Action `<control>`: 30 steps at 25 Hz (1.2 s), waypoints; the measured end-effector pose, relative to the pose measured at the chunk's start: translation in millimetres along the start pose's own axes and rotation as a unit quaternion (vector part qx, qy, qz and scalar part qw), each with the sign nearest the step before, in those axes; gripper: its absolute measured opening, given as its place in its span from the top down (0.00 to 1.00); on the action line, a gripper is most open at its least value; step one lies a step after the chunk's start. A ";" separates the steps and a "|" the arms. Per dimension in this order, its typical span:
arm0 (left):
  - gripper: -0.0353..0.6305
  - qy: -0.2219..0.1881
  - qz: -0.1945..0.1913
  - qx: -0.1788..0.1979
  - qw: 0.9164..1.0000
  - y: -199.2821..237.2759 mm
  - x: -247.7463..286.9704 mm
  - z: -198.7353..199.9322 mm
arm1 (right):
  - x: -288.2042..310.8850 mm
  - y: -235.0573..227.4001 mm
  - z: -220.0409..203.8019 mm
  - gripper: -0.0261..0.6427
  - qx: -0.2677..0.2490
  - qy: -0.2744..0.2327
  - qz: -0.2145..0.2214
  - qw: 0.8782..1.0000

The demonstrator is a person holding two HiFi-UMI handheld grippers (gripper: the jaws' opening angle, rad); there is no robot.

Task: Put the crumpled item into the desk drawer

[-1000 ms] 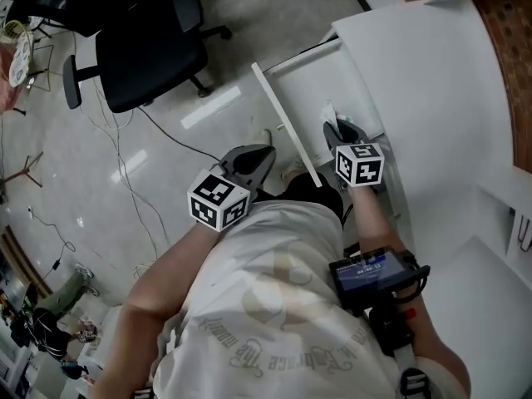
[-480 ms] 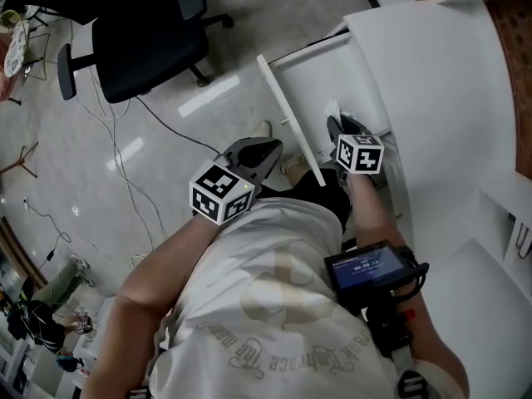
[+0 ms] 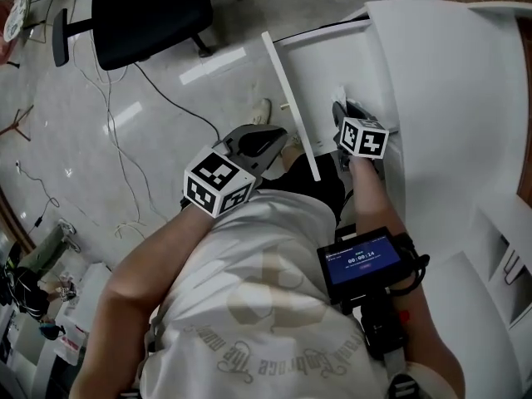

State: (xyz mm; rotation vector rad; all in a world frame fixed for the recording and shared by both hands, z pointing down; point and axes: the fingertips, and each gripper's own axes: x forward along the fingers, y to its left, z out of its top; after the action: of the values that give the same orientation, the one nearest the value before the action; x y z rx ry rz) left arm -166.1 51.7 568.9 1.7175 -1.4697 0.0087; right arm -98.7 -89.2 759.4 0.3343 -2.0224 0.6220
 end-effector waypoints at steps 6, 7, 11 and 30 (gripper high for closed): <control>0.91 -0.015 0.035 -0.024 0.999 7.3 2.4 -2.3 | 27.6 -10.4 -2.5 0.80 -0.020 0.027 0.007 0.999; 0.91 -0.015 0.039 -0.027 0.999 7.9 3.8 -4.4 | 31.9 -13.0 -1.5 0.80 -0.023 0.029 0.009 0.999; 0.91 -0.017 0.055 -0.043 0.997 13.7 6.0 -10.3 | 50.5 -22.2 6.8 0.80 -0.041 0.035 0.006 0.999; 0.91 -0.040 0.092 -0.077 0.992 19.2 8.4 -23.7 | 76.7 -27.2 10.0 0.65 -0.083 0.053 0.009 0.995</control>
State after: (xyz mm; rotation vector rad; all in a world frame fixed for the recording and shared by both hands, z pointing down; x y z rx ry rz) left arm -167.4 60.0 599.4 1.4698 -1.6407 -0.0751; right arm -131.7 -116.0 829.6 0.1811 -1.9613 0.4695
